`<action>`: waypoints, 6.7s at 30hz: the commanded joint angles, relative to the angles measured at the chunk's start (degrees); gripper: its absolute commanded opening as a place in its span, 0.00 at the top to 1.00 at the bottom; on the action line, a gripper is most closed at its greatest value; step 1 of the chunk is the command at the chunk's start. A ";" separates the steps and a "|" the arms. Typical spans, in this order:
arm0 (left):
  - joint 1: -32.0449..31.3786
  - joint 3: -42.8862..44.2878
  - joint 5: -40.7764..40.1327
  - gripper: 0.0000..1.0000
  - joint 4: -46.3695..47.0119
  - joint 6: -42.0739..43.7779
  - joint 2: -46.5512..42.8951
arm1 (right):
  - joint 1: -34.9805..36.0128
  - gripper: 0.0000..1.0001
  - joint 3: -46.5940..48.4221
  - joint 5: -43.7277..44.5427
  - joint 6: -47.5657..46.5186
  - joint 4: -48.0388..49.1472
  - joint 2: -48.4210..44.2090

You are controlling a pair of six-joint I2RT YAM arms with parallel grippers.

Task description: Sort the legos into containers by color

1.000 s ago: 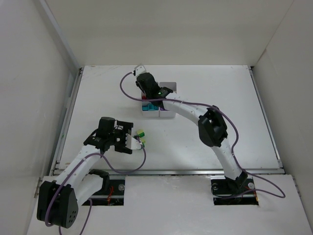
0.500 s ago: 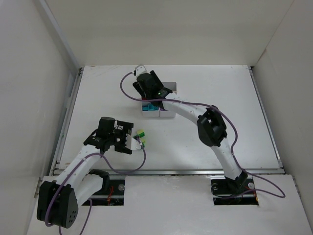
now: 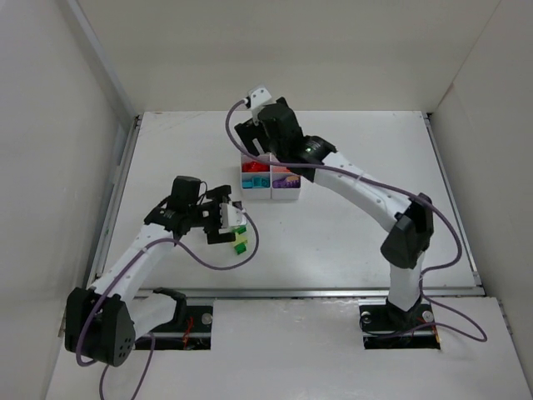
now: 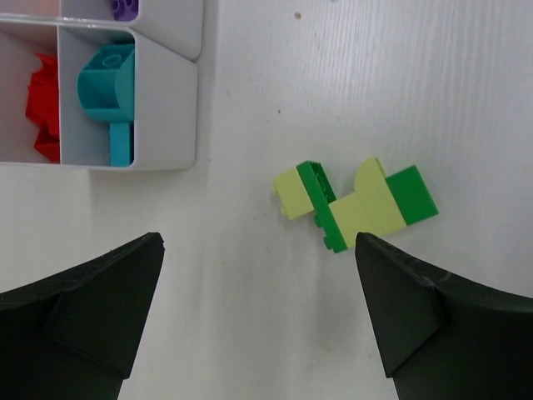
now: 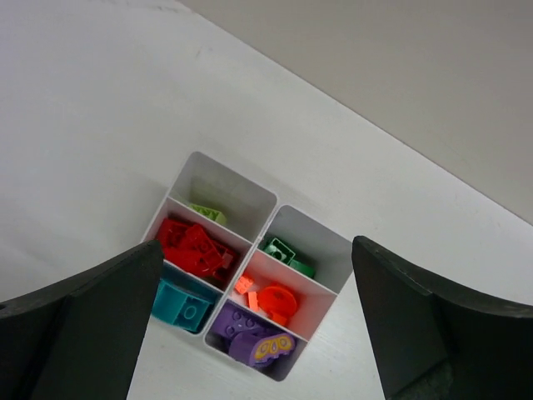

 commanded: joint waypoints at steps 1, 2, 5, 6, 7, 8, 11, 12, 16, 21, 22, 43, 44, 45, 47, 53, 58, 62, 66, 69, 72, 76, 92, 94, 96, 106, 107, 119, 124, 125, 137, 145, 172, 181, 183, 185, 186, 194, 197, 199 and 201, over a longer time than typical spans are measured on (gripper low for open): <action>-2.57 3.08 2.94 0.00 -5.26 -8.17 0.01 | 0.33 0.00 -3.57 -4.67 2.90 -0.38 -5.10; -3.10 4.90 2.24 0.00 -5.26 -13.41 0.53 | 0.33 0.00 -5.49 -4.67 3.43 -0.99 -6.59; -4.34 9.82 1.44 0.00 -9.72 -17.85 3.51 | 0.33 0.00 -9.71 -4.67 5.54 -1.61 -8.71; -4.86 10.98 2.22 0.00 -13.66 -17.86 5.35 | 0.33 0.00 -11.04 -4.67 6.07 -1.61 -10.28; -5.56 11.94 2.23 0.00 -15.35 -17.86 6.33 | 0.33 0.00 -12.53 -4.67 6.85 -0.92 -11.08; -6.27 13.69 2.23 0.00 -16.85 -17.86 7.12 | 0.33 0.00 -13.94 -6.41 6.86 -0.39 -11.78; -10.99 15.64 -3.29 0.00 -18.97 -23.44 11.24 | 0.33 0.00 -16.58 -7.65 9.40 -1.08 -13.11; -11.80 16.78 -4.26 0.00 -20.10 -24.44 12.56 | 0.33 0.00 -16.59 -7.65 10.19 -2.83 -13.11; -12.34 15.75 -5.50 0.00 -23.80 -22.70 15.92 | 0.33 0.00 -21.92 -7.13 13.54 -1.98 -17.57; -12.34 10.03 -7.97 0.00 -18.28 -22.15 14.51 | 0.33 0.00 -25.55 -5.81 16.44 -0.21 -21.19; -12.34 9.41 -8.57 0.00 -17.31 -23.64 15.29 | 0.33 0.00 -25.55 -3.89 16.44 -0.21 -21.19; -9.79 3.61 -12.54 0.00 -4.92 -24.98 16.45 | 0.33 0.00 -23.44 -1.06 13.54 0.23 -17.77; -9.79 2.91 -12.54 0.00 -4.12 -23.50 16.44 | 0.33 0.00 -22.92 -1.06 13.02 0.23 -17.07; -9.79 2.90 -12.01 0.00 -3.59 -22.78 16.44 | 0.33 0.00 -22.13 -1.06 13.02 0.23 -16.28; -9.79 3.51 -12.01 0.02 -3.06 -22.25 17.84 | 0.33 0.00 -21.34 -1.06 12.49 -0.30 -15.49; -9.79 4.04 -11.48 0.12 -2.53 -21.72 20.57 | 0.33 0.00 -21.33 -1.06 11.96 -0.30 -14.95; -9.79 4.04 -10.95 0.25 -0.70 -22.95 21.10 | 0.33 0.00 -20.81 -1.06 11.96 -0.82 -14.95; -9.79 4.04 -10.43 0.44 -0.07 -24.18 21.10 | 0.33 0.00 -20.28 -1.06 11.96 -0.82 -14.95; -9.79 4.04 -10.43 0.63 -0.60 -24.18 19.18 | -0.46 0.00 -20.28 -2.29 12.57 -2.57 -16.35; -10.31 3.52 -11.65 0.70 -0.60 -23.23 15.24 | -3.36 0.00 -20.97 -8.07 12.58 -3.63 -19.16; -10.93 3.52 -13.32 0.75 0.10 -20.42 10.66 | -6.44 0.00 -22.38 -14.75 12.58 -4.25 -22.93; -11.99 2.11 -16.58 0.96 5.53 -15.49 1.61 | -7.67 0.00 -22.91 -24.95 6.18 -6.18 -26.46; -14.80 -3.87 -15.17 0.98 21.01 -0.73 -16.78 | -7.67 0.00 -17.82 -62.93 13.53 1.46 -19.01; -15.41 -4.57 -15.69 0.98 22.68 0.33 -18.35 | -7.67 0.08 -16.51 -63.81 15.64 1.46 -16.72; -15.41 -5.27 -16.22 0.98 23.22 1.65 -18.97 | -7.67 0.09 -17.46 -63.29 17.40 3.55 -16.71; -15.94 -5.80 -16.23 0.98 23.92 1.93 -18.45 | -7.67 0.15 -21.16 -62.14 22.42 9.02 -19.00; -15.94 -5.80 -16.23 0.98 24.53 1.92 -18.45 | -7.67 0.18 -21.16 -62.15 22.42 9.02 -18.21; -16.47 -4.74 -18.42 0.97 25.15 -1.33 -17.40 | -7.67 0.70 -20.10 -64.87 22.42 7.61 -15.83; -17.00 -4.74 -18.42 0.97 25.15 -1.95 -17.92 | -7.67 1.00 -19.05 -61.45 22.42 7.61 -15.83; -17.00 -4.74 -17.90 0.97 24.37 -2.64 -17.92 | -7.67 1.00 -19.05 -60.92 22.42 7.61 -15.83; -17.00 -6.59 -18.51 0.98 22.95 -4.58 -19.94 | -7.67 0.67 -15.00 -59.50 19.09 3.66 -13.11; -17.00 -6.59 -19.04 0.98 22.95 -5.29 -19.42 | -7.67 0.46 -20.35 -62.15 16.09 4.35 -17.06; -17.00 -5.45 -15.00 0.99 25.59 -4.50 -22.32 | -6.53 0.23 -14.21 -66.45 14.95 2.96 -13.72; -17.00 -4.83 -16.23 0.99 26.12 -6.43 -20.74 | -6.00 0.31 -16.67 -67.68 14.95 3.48 -14.25; -17.00 -4.83 -16.23 0.99 26.12 -6.43 -20.74 | -6.00 0.38 -16.67 -68.47 14.95 3.48 -14.25; -17.00 -4.83 -16.23 0.99 26.65 -6.43 -20.74 | -6.00 0.37 -16.15 -69.26 14.95 3.48 -13.72; -17.00 -4.83 -16.92 0.99 26.65 -6.43 -20.74 | -6.00 0.33 -16.15 -69.26 14.43 3.48 -13.72; -17.00 -4.83 -18.25 1.00 26.65 -6.43 -21.26 | -6.00 0.23 -16.15 -66.89 13.89 1.02 -12.06; -17.00 -4.83 -17.63 1.00 26.65 -6.43 -21.26 | -6.00 0.23 -15.53 -65.75 13.89 0.49 -12.05; -17.00 -4.83 -17.63 1.00 26.65 -6.43 -21.26 | -6.00 0.33 -15.00 -65.75 14.51 1.19 -12.05; -17.00 -4.83 -17.02 1.00 26.65 -6.43 -21.26 | -6.00 0.41 -15.00 -66.36 15.04 2.42 -12.05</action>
